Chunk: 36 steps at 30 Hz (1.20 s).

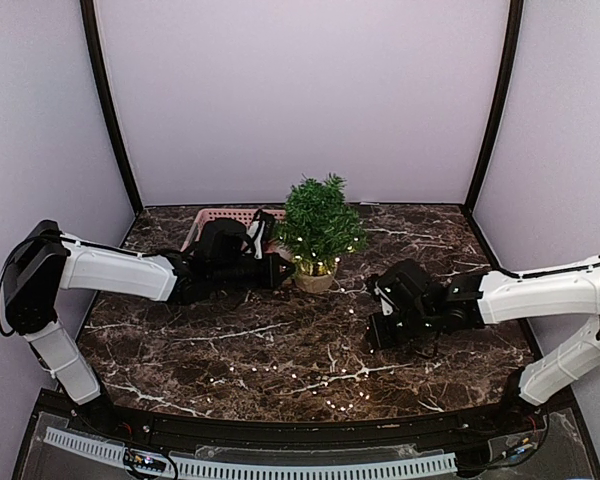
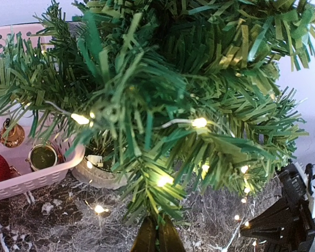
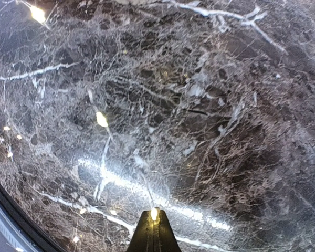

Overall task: Decorate the small christmas tree
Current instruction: Wrap the side of the string light in the gap of the branches.

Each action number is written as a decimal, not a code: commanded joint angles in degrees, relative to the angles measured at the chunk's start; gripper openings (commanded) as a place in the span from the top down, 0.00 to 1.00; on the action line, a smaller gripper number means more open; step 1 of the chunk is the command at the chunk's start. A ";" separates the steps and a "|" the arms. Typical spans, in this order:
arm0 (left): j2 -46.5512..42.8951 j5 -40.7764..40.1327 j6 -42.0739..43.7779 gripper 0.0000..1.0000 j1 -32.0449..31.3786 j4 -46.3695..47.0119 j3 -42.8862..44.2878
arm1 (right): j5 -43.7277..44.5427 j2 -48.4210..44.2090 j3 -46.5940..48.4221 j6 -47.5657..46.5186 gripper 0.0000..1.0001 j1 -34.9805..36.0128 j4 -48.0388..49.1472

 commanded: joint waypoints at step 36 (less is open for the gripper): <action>-4.34 -0.04 3.66 0.65 2.89 -2.86 0.22 | -14.91 -14.40 7.56 -7.10 1.00 -4.09 -0.07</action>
